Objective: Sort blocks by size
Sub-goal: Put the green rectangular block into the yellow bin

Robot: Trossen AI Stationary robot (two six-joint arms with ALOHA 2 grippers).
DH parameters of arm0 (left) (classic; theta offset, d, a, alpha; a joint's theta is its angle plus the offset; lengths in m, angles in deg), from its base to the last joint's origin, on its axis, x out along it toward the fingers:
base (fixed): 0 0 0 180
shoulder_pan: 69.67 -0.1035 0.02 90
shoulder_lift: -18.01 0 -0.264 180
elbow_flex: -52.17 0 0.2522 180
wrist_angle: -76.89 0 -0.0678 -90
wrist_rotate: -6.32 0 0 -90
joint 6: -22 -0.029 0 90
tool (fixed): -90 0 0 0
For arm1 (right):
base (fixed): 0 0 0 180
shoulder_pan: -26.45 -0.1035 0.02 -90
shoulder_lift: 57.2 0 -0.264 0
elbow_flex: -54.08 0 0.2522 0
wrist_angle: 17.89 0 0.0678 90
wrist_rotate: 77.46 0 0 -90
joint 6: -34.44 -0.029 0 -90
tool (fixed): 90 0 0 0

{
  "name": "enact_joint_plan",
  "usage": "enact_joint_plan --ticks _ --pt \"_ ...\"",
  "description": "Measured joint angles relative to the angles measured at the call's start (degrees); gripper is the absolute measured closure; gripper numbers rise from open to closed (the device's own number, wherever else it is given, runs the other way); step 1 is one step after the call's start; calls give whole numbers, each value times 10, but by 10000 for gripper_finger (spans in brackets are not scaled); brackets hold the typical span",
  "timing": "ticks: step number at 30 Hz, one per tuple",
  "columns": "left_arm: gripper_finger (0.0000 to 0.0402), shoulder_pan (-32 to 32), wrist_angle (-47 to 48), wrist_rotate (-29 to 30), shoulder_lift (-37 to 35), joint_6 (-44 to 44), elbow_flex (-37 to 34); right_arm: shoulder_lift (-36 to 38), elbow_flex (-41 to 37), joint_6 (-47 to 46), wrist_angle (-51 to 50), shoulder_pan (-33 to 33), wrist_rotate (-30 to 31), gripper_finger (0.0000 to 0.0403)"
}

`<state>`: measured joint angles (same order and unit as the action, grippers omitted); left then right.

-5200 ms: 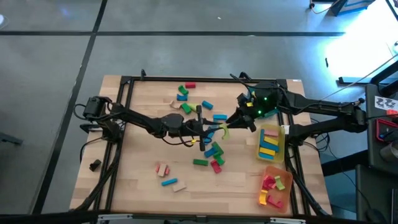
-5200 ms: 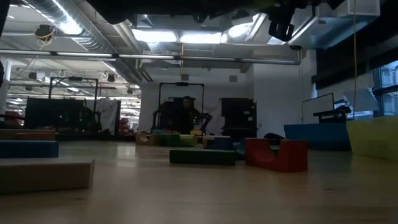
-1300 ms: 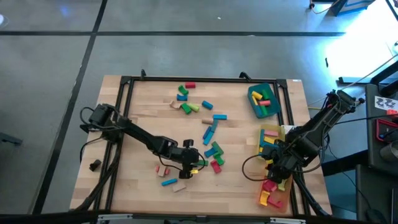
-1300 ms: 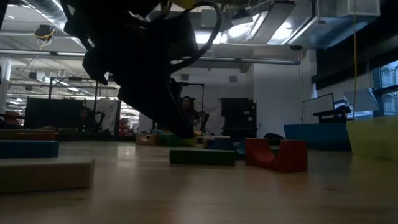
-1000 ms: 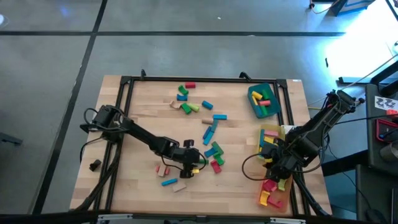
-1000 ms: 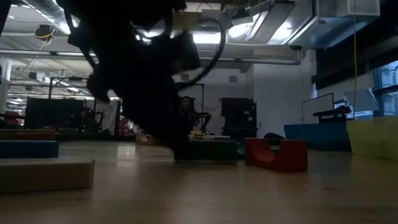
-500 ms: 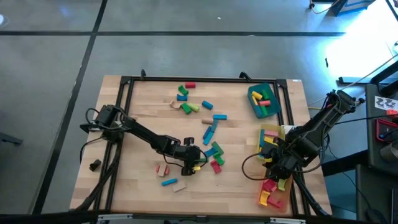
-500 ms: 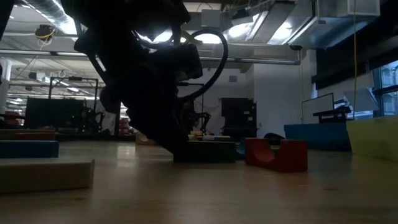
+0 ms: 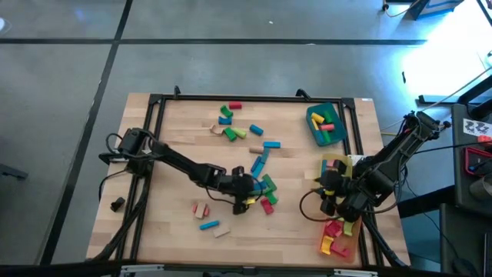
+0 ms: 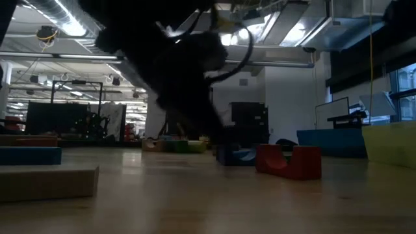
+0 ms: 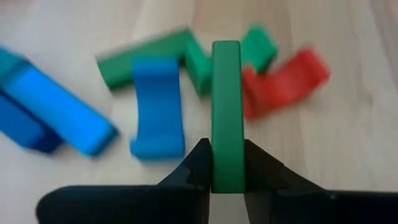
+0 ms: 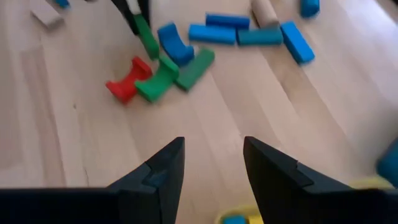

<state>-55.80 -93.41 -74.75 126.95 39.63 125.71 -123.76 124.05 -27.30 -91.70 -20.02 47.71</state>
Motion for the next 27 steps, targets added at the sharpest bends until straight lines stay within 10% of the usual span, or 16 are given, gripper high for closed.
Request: enact_joint_plan --ticks 27 --pt "356 -19 -137 1 -2 -196 145 0 0 286 206 57 64 236"
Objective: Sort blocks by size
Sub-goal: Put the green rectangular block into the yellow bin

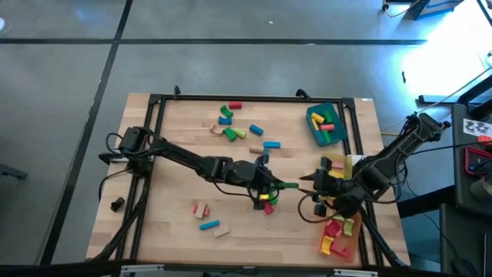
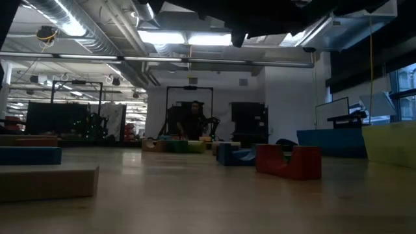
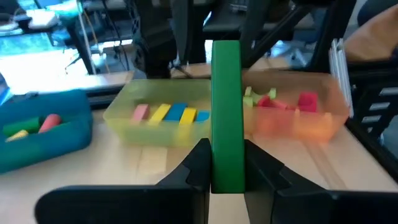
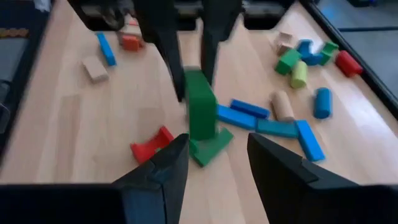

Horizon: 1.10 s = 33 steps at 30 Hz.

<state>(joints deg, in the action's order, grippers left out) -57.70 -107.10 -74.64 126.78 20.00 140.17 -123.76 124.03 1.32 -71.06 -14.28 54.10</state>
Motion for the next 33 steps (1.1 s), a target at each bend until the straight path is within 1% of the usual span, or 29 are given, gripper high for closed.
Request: enact_joint_plan --ticks 6,10,13,16,18,22,29,33 --pt "350 0 -12 -1 0 -4 1 -1 0 79 71 45 -66 236" --pt "350 1 -12 -2 0 -9 1 -1 0 117 87 70 -113 238" --pt "349 1 -12 -2 0 -18 1 -2 0 125 83 88 -153 261" --pt "348 0 -12 0 0 -29 1 -6 0 126 84 101 -181 309" --pt "347 0 -7 2 0 -25 0 -10 0 130 82 108 -187 341" --pt "324 0 3 0 0 -30 0 -18 0 141 84 113 -190 341" --pt "252 0 49 6 0 -32 0 -19 0 140 72 113 -191 341" --pt "233 0 119 8 -21 -34 0 -19 0 139 34 113 -185 341"
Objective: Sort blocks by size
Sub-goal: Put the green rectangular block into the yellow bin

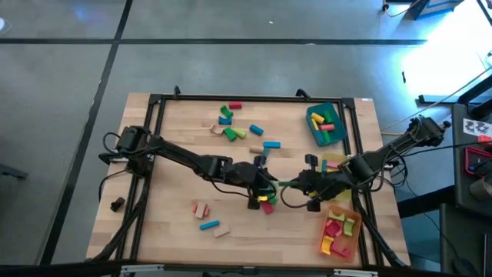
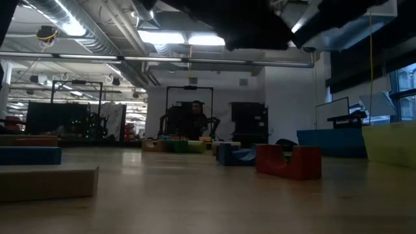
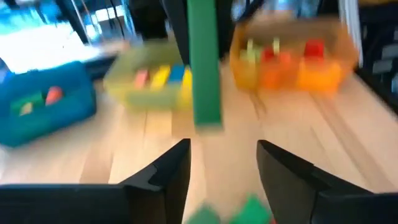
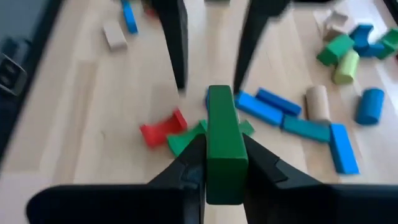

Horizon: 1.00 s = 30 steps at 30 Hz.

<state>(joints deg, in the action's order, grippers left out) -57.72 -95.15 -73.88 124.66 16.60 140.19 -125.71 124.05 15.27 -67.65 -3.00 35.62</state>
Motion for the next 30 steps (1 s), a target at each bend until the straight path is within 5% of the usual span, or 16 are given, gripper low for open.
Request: enact_joint_plan --ticks 11,17,24,30 --pt "229 1 287 4 -67 84 0 1 0 -113 -301 19 -1 341" --pt "229 1 365 5 -69 146 0 2 0 -181 -446 45 -74 341" --pt "229 1 489 0 -70 231 0 2 -1 -229 -495 47 -179 315" --pt "229 7 664 -36 -70 377 0 1 -1 -229 -489 47 -177 302"
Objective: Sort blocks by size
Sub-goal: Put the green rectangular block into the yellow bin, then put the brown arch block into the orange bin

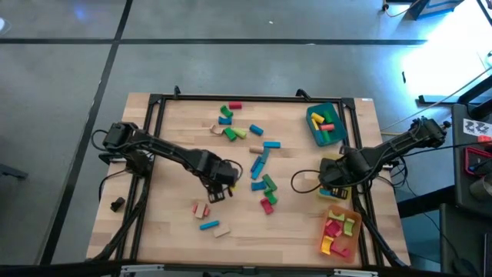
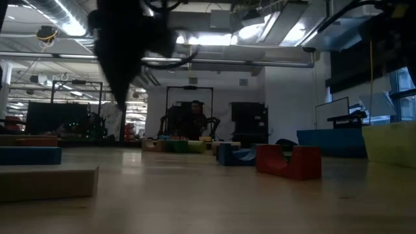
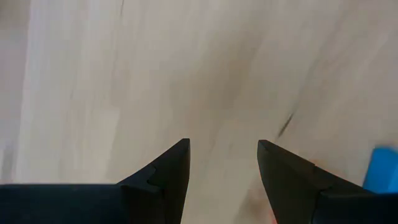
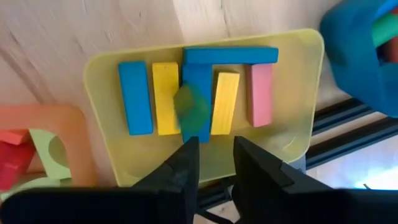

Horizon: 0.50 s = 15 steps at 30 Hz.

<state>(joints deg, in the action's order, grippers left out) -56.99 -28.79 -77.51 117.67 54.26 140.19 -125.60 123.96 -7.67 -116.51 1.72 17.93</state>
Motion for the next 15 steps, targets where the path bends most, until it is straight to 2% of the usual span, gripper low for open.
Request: enact_joint_plan --ticks 5,11,15 --pt "229 27 76 -20 0 67 0 0 0 0 13 0 18 300" --pt "229 74 69 -67 0 89 0 0 0 0 47 0 47 299" --pt "229 91 61 -75 0 210 0 0 0 4 83 0 56 298"
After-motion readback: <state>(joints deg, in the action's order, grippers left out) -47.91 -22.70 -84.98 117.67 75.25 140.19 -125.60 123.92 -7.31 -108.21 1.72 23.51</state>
